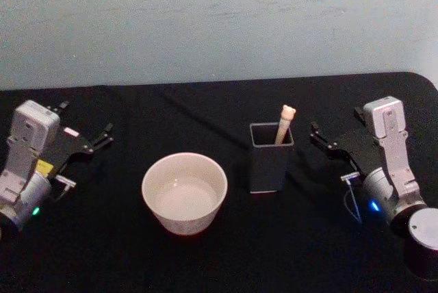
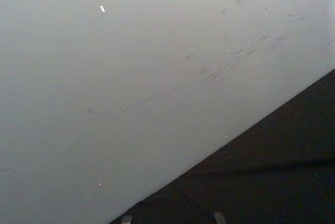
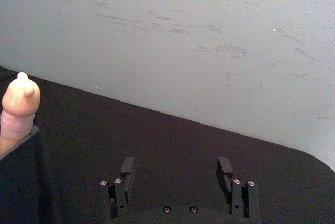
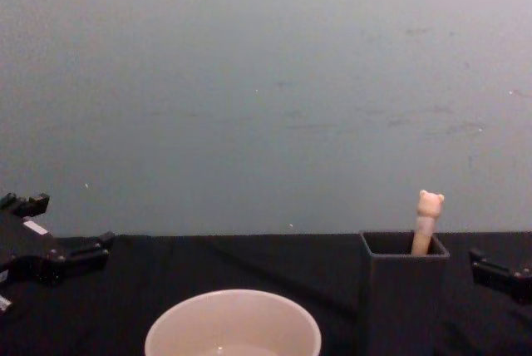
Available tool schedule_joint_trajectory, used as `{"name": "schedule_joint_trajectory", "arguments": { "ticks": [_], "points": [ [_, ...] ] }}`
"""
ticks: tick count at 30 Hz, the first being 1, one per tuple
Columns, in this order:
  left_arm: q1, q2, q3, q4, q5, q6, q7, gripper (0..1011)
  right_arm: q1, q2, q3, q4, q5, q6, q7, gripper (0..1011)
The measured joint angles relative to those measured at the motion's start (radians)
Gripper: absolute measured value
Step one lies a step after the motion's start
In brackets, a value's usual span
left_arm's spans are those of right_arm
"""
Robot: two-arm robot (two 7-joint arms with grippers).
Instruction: Pick up the stirring spoon with one hand, stir inside the cup, then place it back in its original position.
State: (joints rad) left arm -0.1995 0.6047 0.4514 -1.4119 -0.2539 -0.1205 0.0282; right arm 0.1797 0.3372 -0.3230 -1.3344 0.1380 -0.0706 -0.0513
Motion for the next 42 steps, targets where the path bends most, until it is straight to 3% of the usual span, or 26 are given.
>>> {"name": "schedule_joint_trajectory", "arguments": {
  "ticks": [42],
  "points": [
    [0.0,0.0,0.0,0.0,0.0,0.0,0.0,1001,0.0,0.0,0.0,0.0,0.0,0.0,0.0,1002]
  ]
}}
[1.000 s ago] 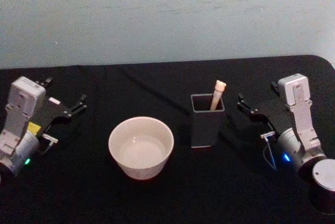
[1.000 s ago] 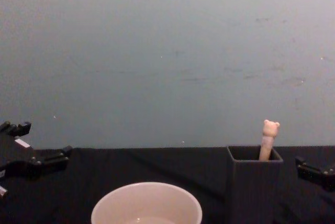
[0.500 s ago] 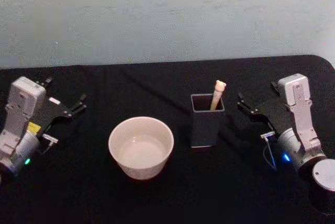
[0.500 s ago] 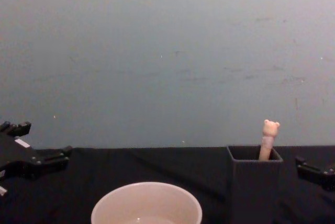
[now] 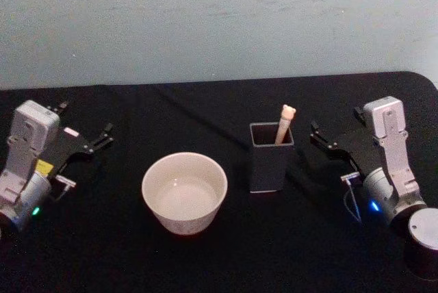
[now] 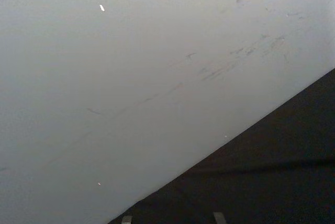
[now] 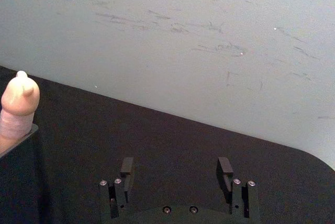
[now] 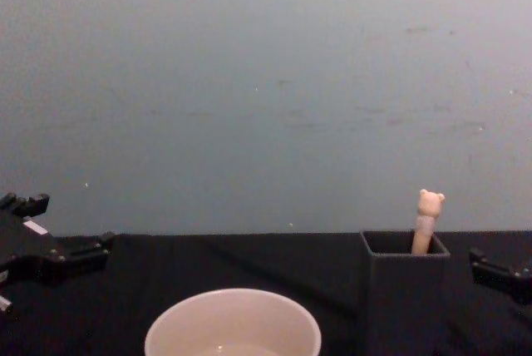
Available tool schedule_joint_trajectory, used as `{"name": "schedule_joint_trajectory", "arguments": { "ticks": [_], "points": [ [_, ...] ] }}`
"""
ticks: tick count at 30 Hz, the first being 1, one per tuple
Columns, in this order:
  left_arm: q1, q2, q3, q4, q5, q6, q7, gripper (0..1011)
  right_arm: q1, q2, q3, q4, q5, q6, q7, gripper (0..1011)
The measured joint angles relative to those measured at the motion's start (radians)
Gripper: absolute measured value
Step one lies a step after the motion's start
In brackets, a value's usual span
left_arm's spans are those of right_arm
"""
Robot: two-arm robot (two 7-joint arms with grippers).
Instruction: Pick up the stirring spoon with one hand, stir inside the cup, then place it back in its original position.
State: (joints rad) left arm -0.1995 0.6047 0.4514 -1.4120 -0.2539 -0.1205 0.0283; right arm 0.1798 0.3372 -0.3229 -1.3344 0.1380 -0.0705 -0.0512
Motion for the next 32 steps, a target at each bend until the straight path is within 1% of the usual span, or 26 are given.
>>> {"name": "schedule_joint_trajectory", "arguments": {
  "ticks": [32],
  "points": [
    [0.0,0.0,0.0,0.0,0.0,0.0,0.0,1002,0.0,0.0,0.0,0.0,0.0,0.0,0.0,1002]
  ]
}}
